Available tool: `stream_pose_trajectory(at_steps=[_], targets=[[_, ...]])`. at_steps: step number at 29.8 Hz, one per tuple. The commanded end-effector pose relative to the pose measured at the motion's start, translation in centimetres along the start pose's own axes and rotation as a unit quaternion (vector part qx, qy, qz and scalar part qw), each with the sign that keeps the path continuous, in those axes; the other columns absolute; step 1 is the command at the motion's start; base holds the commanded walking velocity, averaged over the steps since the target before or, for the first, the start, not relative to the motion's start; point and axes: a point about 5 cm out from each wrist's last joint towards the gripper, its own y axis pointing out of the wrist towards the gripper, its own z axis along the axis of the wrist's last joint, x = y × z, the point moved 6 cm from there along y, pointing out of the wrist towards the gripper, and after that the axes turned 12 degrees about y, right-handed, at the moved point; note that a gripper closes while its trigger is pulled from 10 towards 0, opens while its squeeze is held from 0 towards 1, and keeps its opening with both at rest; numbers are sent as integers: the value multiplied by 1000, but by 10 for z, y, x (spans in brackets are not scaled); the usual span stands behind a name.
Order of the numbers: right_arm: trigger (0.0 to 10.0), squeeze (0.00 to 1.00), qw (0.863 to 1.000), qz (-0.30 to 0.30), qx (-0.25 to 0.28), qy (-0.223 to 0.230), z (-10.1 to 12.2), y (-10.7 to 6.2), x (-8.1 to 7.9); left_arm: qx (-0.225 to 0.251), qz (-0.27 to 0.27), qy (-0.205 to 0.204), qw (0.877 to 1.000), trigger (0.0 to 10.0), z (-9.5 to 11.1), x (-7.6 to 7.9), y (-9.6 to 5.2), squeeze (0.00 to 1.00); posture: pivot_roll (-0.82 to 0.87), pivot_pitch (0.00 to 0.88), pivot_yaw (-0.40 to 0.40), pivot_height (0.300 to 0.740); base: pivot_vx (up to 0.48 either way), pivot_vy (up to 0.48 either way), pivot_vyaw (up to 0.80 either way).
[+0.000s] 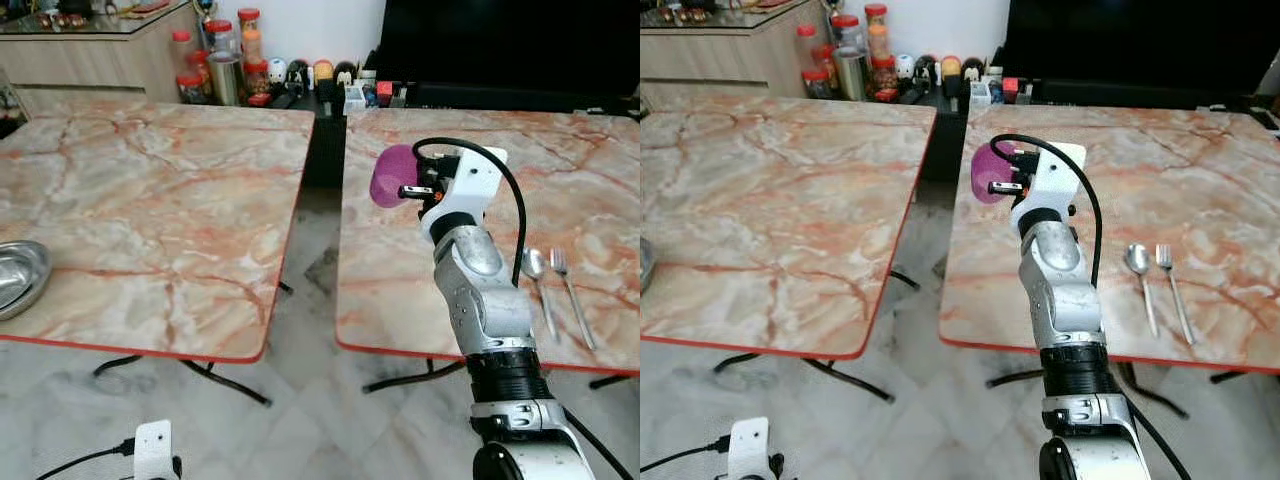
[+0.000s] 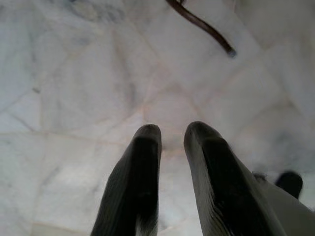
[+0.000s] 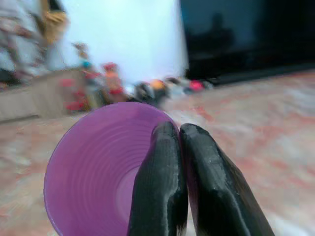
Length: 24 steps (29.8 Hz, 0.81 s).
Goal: Setting the table
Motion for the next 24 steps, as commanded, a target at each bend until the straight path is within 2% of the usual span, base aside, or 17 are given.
stream_pose_trajectory(at_steps=[1,12,16,21,24], targets=[[10000,0,1000,1,6,2,2,0,-3,-22,1,5,1000,10000,-14,-5,-2,0,-11,0,4,740,0,480,0],[10000,0,1000,-1,13,15,1,1,-5,-32,5,6,999,10000,-20,-10,-3,0,-1,0,6,740,0,480,0],[10000,0,1000,-2,-2,8,-7,0,-3,-34,6,5,999,10000,-21,-10,-3,0,1,0,3,740,0,480,0],[10000,0,1000,2,4,8,-8,-1,-4,-35,7,6,999,10000,-21,-10,-4,0,0,0,2,740,0,480,-783],[10000,0,1000,3,5,6,-6,0,-5,-34,8,5,999,10000,-21,-10,-3,0,0,0,2,740,0,480,0]])
